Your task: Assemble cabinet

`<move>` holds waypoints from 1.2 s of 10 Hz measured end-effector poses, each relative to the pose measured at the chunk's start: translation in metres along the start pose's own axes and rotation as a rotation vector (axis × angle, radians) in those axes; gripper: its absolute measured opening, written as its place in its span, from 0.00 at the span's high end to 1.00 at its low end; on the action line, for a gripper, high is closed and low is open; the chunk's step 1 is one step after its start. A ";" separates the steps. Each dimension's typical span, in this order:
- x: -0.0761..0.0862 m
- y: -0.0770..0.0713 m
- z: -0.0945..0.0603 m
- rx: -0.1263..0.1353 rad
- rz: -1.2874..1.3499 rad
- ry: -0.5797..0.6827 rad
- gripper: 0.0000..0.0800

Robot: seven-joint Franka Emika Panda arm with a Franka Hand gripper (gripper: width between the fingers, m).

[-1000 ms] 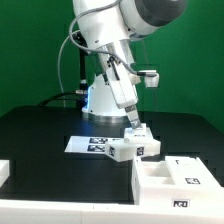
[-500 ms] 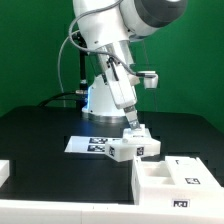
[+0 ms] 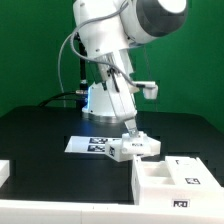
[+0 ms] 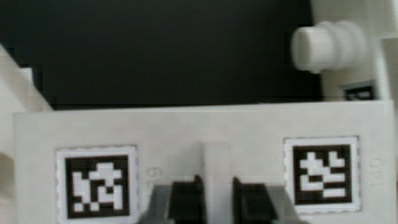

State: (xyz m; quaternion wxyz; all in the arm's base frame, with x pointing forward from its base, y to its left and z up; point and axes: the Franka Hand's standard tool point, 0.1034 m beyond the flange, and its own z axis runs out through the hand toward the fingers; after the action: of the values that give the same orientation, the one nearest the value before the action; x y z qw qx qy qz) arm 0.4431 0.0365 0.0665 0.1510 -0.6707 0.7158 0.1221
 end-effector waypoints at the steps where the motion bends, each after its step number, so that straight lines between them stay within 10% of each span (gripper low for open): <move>1: 0.002 -0.002 -0.001 0.006 -0.001 0.004 0.92; 12: -0.006 -0.015 -0.019 0.042 -0.064 -0.057 0.92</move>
Offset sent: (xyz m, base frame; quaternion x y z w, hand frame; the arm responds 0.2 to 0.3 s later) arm 0.0000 0.0000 0.0000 0.0000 0.0000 0.0000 1.0000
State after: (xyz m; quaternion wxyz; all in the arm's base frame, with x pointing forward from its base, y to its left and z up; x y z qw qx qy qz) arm 0.4574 0.0344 0.0866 0.1894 -0.6860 0.6919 0.1213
